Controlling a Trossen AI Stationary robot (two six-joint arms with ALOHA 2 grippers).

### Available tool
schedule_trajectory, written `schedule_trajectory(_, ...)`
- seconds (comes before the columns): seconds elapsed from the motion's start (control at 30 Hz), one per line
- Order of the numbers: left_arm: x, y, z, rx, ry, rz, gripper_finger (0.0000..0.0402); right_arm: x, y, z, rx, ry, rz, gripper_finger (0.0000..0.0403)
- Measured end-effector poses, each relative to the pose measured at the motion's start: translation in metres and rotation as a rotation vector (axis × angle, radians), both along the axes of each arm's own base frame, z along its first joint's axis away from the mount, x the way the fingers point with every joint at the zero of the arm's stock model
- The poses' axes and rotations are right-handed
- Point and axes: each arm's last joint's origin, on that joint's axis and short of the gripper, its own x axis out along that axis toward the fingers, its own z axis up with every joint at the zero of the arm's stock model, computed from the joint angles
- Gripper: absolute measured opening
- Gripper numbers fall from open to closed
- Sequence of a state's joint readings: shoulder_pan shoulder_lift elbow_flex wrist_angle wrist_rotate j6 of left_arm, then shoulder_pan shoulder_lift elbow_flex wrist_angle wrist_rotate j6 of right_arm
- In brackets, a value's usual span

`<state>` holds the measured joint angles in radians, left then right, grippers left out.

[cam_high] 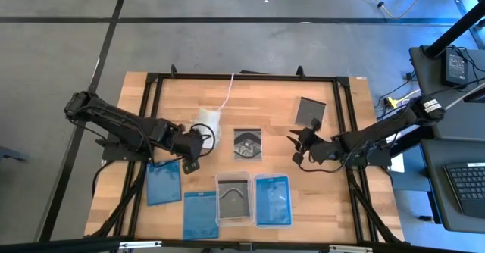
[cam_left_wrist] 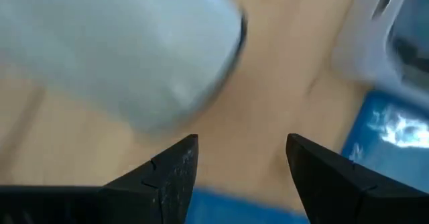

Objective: Pick & place jewel cases by type
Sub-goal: Put the top blue cd case into the right transparent bin

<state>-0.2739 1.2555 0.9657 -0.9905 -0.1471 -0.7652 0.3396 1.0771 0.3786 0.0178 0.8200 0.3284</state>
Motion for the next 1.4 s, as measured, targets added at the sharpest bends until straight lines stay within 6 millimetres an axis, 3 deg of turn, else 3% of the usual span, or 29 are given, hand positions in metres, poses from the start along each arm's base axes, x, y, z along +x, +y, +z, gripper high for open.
schedule_trajectory(0.2,-0.014,-0.017,-0.001,-0.078,0.08,0.073,0.0221,0.008,-0.007,0.01,-0.074,-0.045,0.019,0.0119)
schedule_trajectory(0.33,-0.029,-0.028,-0.003,-0.12,0.184,0.213,0.0221,0.011,-0.01,0.011,-0.086,-0.044,0.041,0.0119)
schedule_trajectory(0.57,-0.053,-0.053,-0.005,-0.133,0.269,0.503,0.0221,0.014,-0.015,0.011,-0.019,-0.038,0.11,0.0119)
schedule_trajectory(0.73,-0.061,-0.073,-0.013,-0.091,0.29,0.574,0.0221,0.017,-0.017,0.012,0.05,-0.06,0.191,0.0119)
schedule_trajectory(1.1,-0.046,-0.103,-0.049,-0.018,0.33,0.571,0.0221,0.019,-0.023,0.013,0.109,-0.086,0.209,0.0119)
schedule_trajectory(1.4,-0.038,-0.11,-0.077,0.067,0.463,0.523,0.0221,0.02,-0.025,0.014,0.119,-0.106,0.191,0.0119)
